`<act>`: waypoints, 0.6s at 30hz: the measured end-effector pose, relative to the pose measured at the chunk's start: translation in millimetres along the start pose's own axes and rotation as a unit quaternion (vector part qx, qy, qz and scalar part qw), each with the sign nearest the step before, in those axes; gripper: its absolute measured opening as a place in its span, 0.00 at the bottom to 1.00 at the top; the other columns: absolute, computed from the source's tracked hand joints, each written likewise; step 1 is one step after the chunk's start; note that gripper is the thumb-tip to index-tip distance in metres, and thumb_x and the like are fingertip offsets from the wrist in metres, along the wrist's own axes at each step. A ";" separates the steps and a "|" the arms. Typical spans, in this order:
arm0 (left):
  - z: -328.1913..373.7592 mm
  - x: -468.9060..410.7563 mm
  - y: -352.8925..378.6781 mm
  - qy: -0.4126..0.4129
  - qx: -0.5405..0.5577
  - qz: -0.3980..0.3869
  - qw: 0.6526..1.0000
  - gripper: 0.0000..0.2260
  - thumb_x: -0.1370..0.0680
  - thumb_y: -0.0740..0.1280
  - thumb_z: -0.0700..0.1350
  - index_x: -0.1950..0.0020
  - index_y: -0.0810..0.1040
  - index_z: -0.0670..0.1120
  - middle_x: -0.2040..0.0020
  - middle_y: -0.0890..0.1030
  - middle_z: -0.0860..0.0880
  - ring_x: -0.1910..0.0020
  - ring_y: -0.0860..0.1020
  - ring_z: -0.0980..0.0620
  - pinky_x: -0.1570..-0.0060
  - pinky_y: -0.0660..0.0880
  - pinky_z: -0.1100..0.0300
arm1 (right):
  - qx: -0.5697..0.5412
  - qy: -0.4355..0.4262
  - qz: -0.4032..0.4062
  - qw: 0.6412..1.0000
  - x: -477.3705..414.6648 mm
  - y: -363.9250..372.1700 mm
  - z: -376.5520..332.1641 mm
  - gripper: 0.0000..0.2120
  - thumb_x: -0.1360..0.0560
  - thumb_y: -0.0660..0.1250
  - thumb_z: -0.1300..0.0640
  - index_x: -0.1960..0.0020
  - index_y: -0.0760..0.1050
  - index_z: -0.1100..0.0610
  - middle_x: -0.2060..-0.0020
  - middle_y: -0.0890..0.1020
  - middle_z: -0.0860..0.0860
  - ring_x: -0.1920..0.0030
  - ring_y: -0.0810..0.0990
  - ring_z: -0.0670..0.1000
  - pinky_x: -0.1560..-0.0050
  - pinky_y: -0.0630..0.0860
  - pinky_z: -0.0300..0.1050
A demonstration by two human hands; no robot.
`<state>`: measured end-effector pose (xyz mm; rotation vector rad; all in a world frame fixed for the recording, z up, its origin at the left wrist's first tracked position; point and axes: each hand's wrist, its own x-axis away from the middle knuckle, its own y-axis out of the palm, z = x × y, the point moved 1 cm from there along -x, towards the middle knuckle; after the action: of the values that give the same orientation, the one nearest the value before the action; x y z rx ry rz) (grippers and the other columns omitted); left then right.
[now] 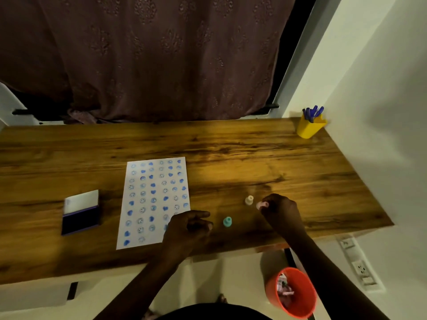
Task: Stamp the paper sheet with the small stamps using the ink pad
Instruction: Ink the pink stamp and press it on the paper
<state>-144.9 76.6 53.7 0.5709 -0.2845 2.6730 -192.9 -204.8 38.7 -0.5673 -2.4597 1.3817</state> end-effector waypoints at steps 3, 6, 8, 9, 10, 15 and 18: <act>0.8 0.4 2.4 0.004 0.003 0.023 1.000 0.12 0.25 0.77 0.38 0.45 0.86 0.51 0.51 0.89 0.45 0.51 0.88 0.43 0.44 0.83 0.39 | 0.019 -0.023 -0.004 1.000 -15.5 6.6 12.4 0.07 0.24 0.69 0.59 0.56 0.86 0.57 0.58 0.88 0.53 0.57 0.86 0.54 0.53 0.79 0.46; -1.8 -0.4 3.7 -0.002 0.013 0.037 0.999 0.11 0.26 0.78 0.38 0.47 0.87 0.52 0.52 0.89 0.46 0.52 0.88 0.45 0.46 0.84 0.40 | 0.024 -0.021 -0.007 0.999 -30.1 12.5 18.5 0.05 0.24 0.70 0.58 0.56 0.85 0.57 0.59 0.87 0.54 0.58 0.85 0.56 0.56 0.77 0.45; -3.7 -1.4 5.5 -0.007 0.017 0.044 0.999 0.12 0.26 0.78 0.38 0.50 0.87 0.55 0.53 0.90 0.47 0.53 0.88 0.45 0.46 0.84 0.40 | 0.019 -0.020 -0.011 1.000 -37.6 15.4 22.7 0.05 0.24 0.70 0.58 0.55 0.84 0.56 0.58 0.87 0.54 0.57 0.85 0.56 0.57 0.76 0.44; -4.6 -2.1 6.2 -0.006 0.018 0.046 0.999 0.12 0.27 0.78 0.39 0.51 0.87 0.56 0.54 0.90 0.48 0.53 0.88 0.45 0.46 0.84 0.40 | 0.024 -0.021 -0.017 0.999 -40.7 16.5 24.7 0.05 0.24 0.69 0.57 0.54 0.84 0.56 0.58 0.87 0.53 0.57 0.85 0.55 0.57 0.75 0.42; -5.7 -2.6 7.0 -0.005 0.019 0.048 0.999 0.12 0.27 0.78 0.39 0.51 0.87 0.56 0.55 0.90 0.48 0.54 0.88 0.45 0.46 0.84 0.39 | 0.030 -0.021 -0.024 0.999 -43.7 17.4 27.0 0.05 0.24 0.69 0.57 0.54 0.84 0.55 0.57 0.86 0.53 0.56 0.84 0.55 0.58 0.72 0.40; -9.4 -5.0 11.2 -0.001 0.027 0.061 0.998 0.12 0.27 0.78 0.39 0.51 0.87 0.56 0.53 0.90 0.47 0.51 0.88 0.44 0.45 0.83 0.36 | 0.050 -0.031 -0.050 0.997 -51.5 20.2 34.0 0.08 0.22 0.67 0.56 0.50 0.84 0.58 0.53 0.86 0.56 0.51 0.84 0.57 0.51 0.76 0.44; -10.1 -6.8 14.6 -0.002 0.017 0.064 0.998 0.11 0.27 0.78 0.39 0.51 0.87 0.56 0.53 0.90 0.48 0.50 0.88 0.45 0.44 0.83 0.37 | 0.051 -0.034 -0.057 0.996 -51.1 20.1 35.3 0.10 0.21 0.66 0.55 0.48 0.84 0.58 0.52 0.86 0.57 0.50 0.85 0.59 0.46 0.78 0.48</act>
<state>-148.7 63.9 40.0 0.5880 -0.2872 2.8045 -157.7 -245.4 1.5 -0.3567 -2.4143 1.4927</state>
